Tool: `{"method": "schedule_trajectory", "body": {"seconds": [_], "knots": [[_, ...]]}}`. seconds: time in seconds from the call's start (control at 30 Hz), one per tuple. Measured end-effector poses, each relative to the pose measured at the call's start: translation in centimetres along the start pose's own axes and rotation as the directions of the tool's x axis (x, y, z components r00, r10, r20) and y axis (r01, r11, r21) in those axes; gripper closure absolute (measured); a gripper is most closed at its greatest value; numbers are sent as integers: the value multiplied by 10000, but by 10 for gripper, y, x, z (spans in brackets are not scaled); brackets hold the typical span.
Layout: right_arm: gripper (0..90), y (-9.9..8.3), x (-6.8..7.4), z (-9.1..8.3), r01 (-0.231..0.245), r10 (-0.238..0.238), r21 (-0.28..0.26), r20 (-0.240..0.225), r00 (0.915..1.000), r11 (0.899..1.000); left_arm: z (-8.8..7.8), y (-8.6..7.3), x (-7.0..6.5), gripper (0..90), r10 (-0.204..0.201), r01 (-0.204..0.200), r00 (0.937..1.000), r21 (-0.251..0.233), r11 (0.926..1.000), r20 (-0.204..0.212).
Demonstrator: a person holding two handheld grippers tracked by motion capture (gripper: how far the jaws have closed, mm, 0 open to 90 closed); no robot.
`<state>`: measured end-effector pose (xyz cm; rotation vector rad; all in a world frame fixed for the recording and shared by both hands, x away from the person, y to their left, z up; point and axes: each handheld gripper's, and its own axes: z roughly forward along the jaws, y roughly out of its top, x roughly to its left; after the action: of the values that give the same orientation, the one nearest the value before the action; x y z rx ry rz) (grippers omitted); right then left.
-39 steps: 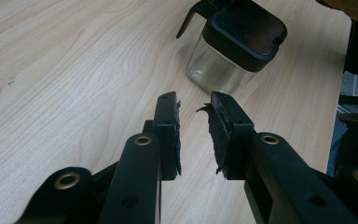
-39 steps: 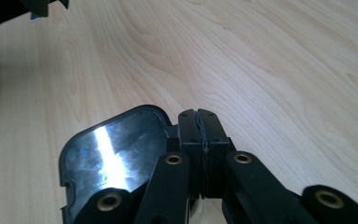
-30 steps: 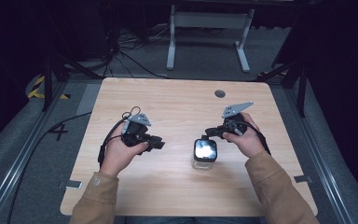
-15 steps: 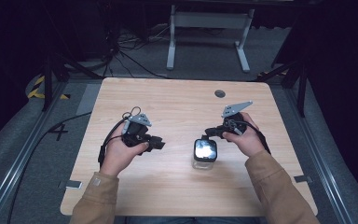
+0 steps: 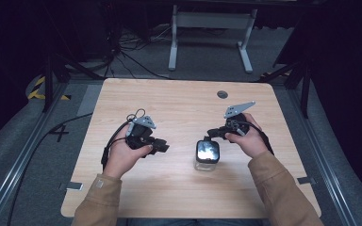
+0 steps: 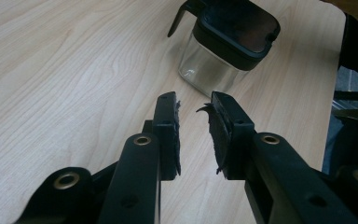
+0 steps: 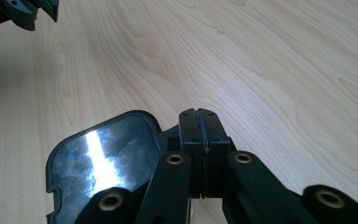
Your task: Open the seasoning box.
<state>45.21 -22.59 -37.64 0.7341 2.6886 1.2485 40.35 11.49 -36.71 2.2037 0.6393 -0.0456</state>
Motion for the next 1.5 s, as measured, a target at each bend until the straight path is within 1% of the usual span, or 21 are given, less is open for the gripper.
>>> {"method": "schedule_trajectory", "body": {"seconds": [0.1, 0.17, 0.2, 0.3, 0.33, 0.37, 0.4, 0.6, 0.63, 0.67, 0.7, 0.77, 0.8, 0.9, 0.93, 0.97, 1.0, 1.07, 1.23, 1.4, 1.5], "knots": [[900, 0, 0, 0, -26, 26, -8, 0, 10000, 10000, 0, 1, -2, 733, 108, -109, 9999, 80, 9999, 82], [900, 0, -1, 0, -42, 42, -6, 22, 10000, 10000, 1, 2, -3, 734, 145, -146, 9999, 106, 9998, 74], [900, 0, -1, 0, -42, 42, -7, 33, 10000, 10000, 2, 2, -4, 735, 76, -77, 9999, 47, 10000, 129], [900, 0, 0, 0, -44, 44, 10, 15, 10000, 10000, 4, 3, -6, 739, 177, -180, 9996, 139, 9997, 201], [900, 0, 0, 0, -43, 43, 19, 19, 10000, 10000, 6, 3, -6, 740, 231, -233, 9995, 96, 9997, 230], [900, 0, 0, 0, -33, 33, 21, 19, 10000, 10000, 7, 4, -8, 742, 219, -223, 9994, 124, 9997, 265], [900, 0, 0, 0, -64, 64, 32, 20, 10000, 10000, 8, 4, -8, 743, 308, -313, 9992, 202, 9993, 268], [900, 0, -1, 0, -82, 82, 40, 40, 10000, 10000, 15, 6, -13, 753, 342, -352, 9987, 279, 9990, 367], [900, 0, -1, 0, -95, 94, 50, 49, 9999, 9999, 16, 7, -13, 755, 412, -428, 9982, 385, 9983, 426], [900, 0, -1, 0, -94, 93, 53, 58, 9999, 9999, 18, 7, -15, 756, 385, -400, 9982, 314, 9987, 466], [900, 0, -1, 0, -93, 92, 56, 69, 9999, 9999, 20, 7, -17, 758, 428, -449, 9978, 415, 9981, 513], [900, 0, -1, 1, -72, 71, 57, 86, 9999, 10000, 26, 9, -21, 768, 566, -589, 9962, 330, 9977, 669], [900, 0, -1, 1, -57, 57, 63, 90, 9999, 10000, 30, 10, -24, 773, 567, -595, 9958, 373, 9975, 723], [900, 0, -1, 1, -90, 90, 50, 101, 9999, 9999, 42, 12, -32, 800, 774, -803, 9889, 181, 9966, 1267], [900, 0, -1, 1, -90, 90, 50, 101, 9999, 9999, 42, 12, -32, 814, 774, -803, 9889, 181, 9966, 1267], [900, 0, 0, 1, -88, 87, 51, 114, 9999, 9999, 47, 13, -35, 814, 794, -815, 9867, 91, 9966, 1420], [900, 0, 0, 1, -85, 84, 47, 125, 9999, 10000, 50, 14, -37, 823, 857, -881, 9854, 97, 9961, 1469], [900, 0, -1, 1, -101, 101, 38, 112, 9999, 9999, 58, 15, -42, 836, 942, -972, 9852, 139, 9952, 1432], [900, -1, -1, 1, -110, 110, 28, 112, 9999, 9999, 71, 17, -47, 848, 1033, -1091, 9838, 318, 9935, 1468], [900, -1, -2, 1, -136, 136, -8, 112, 9998, 9999, 75, 17, -49, 854, 1065, -1097, 9842, 151, 9939, 1415], [900, -1, -2, 2, -128, 128, 3, 134, 9998, 9999, 76, 19, -50, 858, 1063, -1059, 9854, -101, 9943, 1329]]}}
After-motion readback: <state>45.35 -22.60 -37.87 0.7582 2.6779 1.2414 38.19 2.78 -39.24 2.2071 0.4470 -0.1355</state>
